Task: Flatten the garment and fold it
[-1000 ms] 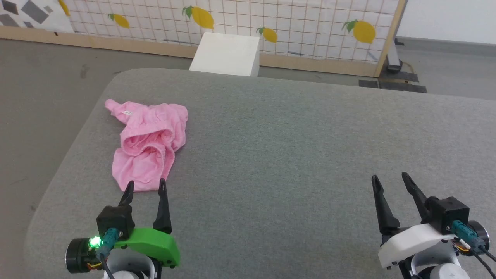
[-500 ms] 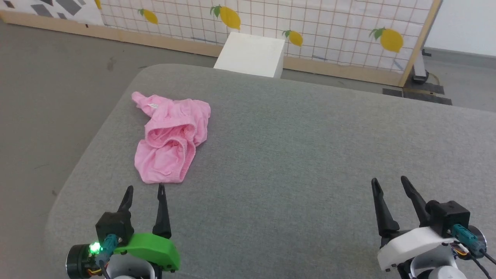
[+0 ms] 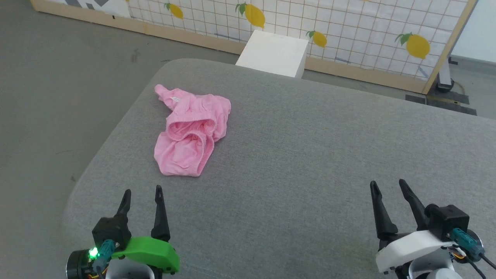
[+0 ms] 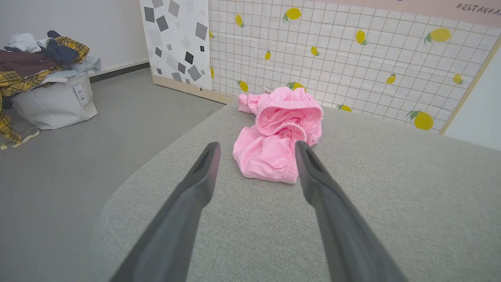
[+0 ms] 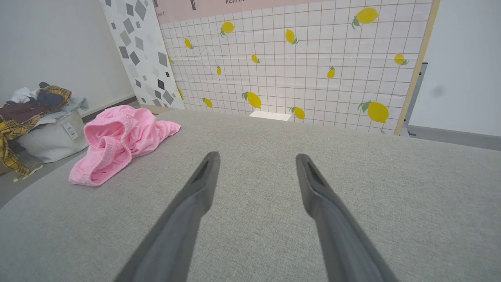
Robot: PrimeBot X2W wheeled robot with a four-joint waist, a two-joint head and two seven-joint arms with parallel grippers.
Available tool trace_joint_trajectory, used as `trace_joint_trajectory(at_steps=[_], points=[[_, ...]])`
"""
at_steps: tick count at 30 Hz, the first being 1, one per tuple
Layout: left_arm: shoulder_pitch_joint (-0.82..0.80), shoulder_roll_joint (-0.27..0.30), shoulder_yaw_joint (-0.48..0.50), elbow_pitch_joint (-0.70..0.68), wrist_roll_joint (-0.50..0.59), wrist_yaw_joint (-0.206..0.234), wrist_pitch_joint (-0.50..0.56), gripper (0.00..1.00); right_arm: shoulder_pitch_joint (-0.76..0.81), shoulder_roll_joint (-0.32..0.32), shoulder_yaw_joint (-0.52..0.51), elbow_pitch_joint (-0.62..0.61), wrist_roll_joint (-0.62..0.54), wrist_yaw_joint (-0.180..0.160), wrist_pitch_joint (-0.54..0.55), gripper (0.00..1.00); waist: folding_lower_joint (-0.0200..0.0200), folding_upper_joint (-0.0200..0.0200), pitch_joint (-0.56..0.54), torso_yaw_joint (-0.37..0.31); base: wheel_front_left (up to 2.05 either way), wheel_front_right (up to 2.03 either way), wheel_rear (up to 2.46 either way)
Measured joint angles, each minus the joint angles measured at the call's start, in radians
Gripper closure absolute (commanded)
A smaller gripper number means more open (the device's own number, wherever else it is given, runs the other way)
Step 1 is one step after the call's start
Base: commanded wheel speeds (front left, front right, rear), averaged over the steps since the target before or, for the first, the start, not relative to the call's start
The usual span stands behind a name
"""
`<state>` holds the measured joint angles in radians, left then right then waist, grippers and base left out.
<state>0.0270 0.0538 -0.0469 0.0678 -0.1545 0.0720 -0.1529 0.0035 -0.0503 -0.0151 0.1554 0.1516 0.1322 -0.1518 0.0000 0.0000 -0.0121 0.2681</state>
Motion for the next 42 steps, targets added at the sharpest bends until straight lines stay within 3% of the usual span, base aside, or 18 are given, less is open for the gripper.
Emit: trace_joint_trajectory(at_steps=[42], points=[[0.030,0.000,-0.026,0.063,-0.050,0.035,-0.099,0.00,0.010,0.000,0.033,0.102,0.087,0.000,-0.099,0.00,0.0000,0.0000,-0.003,0.168,0.00,0.00,0.00]])
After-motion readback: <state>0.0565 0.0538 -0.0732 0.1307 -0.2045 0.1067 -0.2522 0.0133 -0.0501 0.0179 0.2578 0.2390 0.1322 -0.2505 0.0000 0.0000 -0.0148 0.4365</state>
